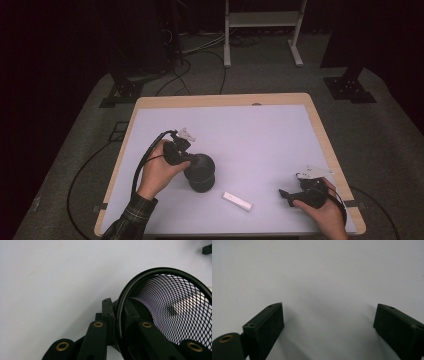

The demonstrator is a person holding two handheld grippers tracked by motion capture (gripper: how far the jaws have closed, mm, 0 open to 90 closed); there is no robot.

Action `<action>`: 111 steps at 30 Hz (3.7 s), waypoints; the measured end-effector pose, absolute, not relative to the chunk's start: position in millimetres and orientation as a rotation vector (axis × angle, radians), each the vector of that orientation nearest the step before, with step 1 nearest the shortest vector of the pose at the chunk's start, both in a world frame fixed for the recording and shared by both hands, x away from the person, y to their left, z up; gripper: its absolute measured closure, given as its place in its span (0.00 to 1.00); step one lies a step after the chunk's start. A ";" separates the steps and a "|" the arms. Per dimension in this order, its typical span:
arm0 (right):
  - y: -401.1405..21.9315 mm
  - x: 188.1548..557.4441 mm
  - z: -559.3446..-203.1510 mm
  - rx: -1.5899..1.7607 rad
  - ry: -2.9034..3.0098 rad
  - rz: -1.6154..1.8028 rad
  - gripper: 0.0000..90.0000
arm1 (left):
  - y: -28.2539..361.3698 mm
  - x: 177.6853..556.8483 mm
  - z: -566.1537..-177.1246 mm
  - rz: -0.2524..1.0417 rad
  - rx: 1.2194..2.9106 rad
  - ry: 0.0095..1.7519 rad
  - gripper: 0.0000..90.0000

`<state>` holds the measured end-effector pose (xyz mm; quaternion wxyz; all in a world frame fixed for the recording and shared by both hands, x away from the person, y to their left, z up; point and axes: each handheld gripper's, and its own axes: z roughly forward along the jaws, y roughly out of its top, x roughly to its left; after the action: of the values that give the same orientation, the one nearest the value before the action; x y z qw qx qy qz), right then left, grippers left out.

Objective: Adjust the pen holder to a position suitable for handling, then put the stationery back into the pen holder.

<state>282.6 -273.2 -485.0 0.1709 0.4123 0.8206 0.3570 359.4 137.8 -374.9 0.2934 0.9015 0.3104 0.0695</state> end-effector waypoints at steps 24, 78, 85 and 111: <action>-273.1 282.6 -485.0 1.172 2.330 1.015 0.09 | 120.9 365.6 -389.5 0.122 2.428 0.821 0.92; -273.2 282.9 -485.0 1.172 2.331 1.014 0.09 | 176.4 334.9 -351.9 0.254 2.293 0.813 0.13; -273.0 282.8 -484.9 1.171 2.331 1.011 0.09 | 185.4 327.0 -353.2 0.275 2.286 0.804 0.11; -273.0 282.8 -484.9 1.172 2.332 1.013 0.09 | 225.6 305.4 -391.8 0.375 2.240 0.883 0.11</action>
<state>282.8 -273.0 -484.9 0.1701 0.4125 0.8209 0.3564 305.4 225.6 -391.8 0.3450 0.8628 0.3399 0.1445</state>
